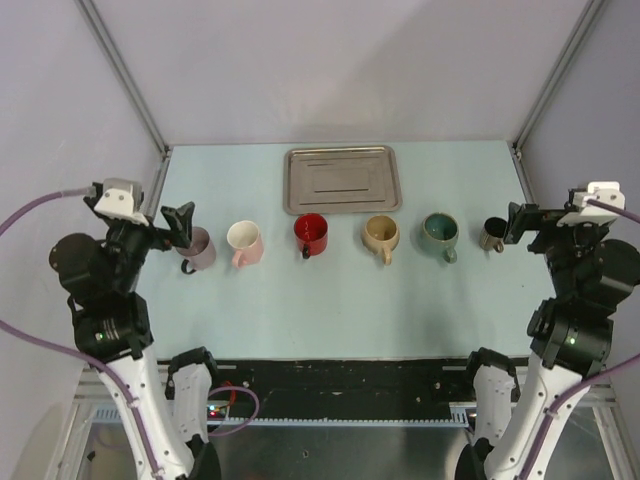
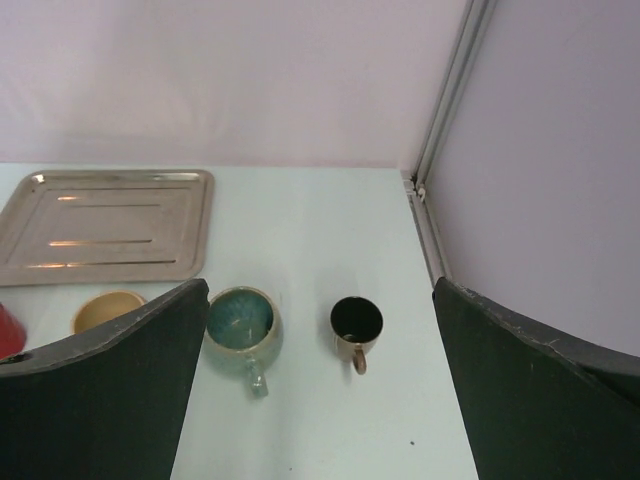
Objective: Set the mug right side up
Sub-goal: Reset both arms
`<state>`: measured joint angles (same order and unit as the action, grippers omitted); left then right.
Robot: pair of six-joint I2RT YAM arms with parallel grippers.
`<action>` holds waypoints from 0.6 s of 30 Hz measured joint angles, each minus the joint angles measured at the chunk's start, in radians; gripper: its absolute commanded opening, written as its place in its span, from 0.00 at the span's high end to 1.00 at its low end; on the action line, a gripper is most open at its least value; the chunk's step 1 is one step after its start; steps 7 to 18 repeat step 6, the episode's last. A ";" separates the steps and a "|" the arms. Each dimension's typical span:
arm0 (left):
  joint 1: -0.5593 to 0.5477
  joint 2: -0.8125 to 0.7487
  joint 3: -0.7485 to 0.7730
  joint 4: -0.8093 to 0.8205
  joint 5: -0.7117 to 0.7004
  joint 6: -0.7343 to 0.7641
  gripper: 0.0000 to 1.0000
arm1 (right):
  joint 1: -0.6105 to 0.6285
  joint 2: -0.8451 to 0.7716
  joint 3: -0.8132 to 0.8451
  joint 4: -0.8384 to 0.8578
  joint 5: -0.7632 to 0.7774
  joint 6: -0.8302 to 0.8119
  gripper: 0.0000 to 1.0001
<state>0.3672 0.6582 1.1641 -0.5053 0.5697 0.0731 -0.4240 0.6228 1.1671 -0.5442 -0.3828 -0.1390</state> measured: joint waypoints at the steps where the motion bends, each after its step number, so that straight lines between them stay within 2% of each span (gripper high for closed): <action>1: 0.000 -0.014 0.006 -0.009 -0.011 0.008 0.02 | 0.003 -0.013 0.007 -0.011 0.000 0.010 0.01; 6: 0.000 -0.058 0.008 -0.056 -0.037 0.032 0.02 | 0.021 -0.069 0.011 -0.076 0.000 0.037 0.01; 18: 0.000 -0.058 0.008 -0.056 -0.037 0.032 0.02 | 0.021 -0.069 0.011 -0.076 0.000 0.037 0.01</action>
